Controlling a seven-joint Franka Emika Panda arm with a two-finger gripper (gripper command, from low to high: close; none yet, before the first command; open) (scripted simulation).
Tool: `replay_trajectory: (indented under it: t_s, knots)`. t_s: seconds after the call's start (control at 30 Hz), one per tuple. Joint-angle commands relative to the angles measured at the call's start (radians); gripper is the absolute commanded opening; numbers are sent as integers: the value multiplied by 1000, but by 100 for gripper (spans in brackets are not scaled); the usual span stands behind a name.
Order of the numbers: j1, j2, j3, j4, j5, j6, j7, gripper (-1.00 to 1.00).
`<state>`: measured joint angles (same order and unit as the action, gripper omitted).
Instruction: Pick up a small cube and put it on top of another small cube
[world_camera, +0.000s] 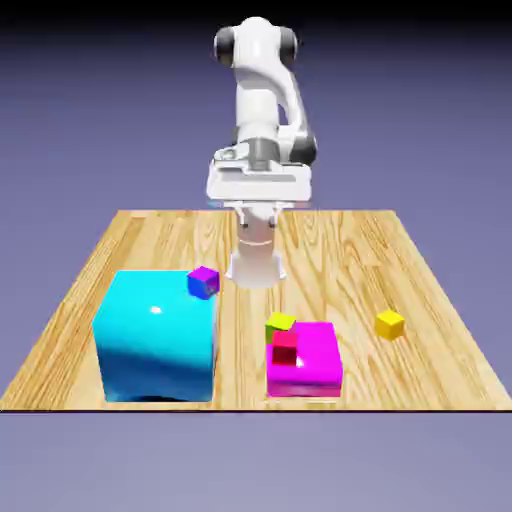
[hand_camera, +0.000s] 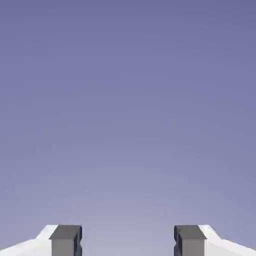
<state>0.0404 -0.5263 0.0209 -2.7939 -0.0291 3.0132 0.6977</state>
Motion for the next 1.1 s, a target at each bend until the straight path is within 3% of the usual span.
replay_trajectory:
  t_s: [0.0,0.63,0.9,0.93,1.07]
  knots:
    - [24,36,17,13,-24,-20,-36,0]
    - [471,725,347,266,-482,-395,-718,0]
    - [574,943,201,325,-715,-276,-566,0]
    - [574,943,200,325,-715,-276,-566,-100]
    - [524,834,284,297,-595,-345,-657,-100]
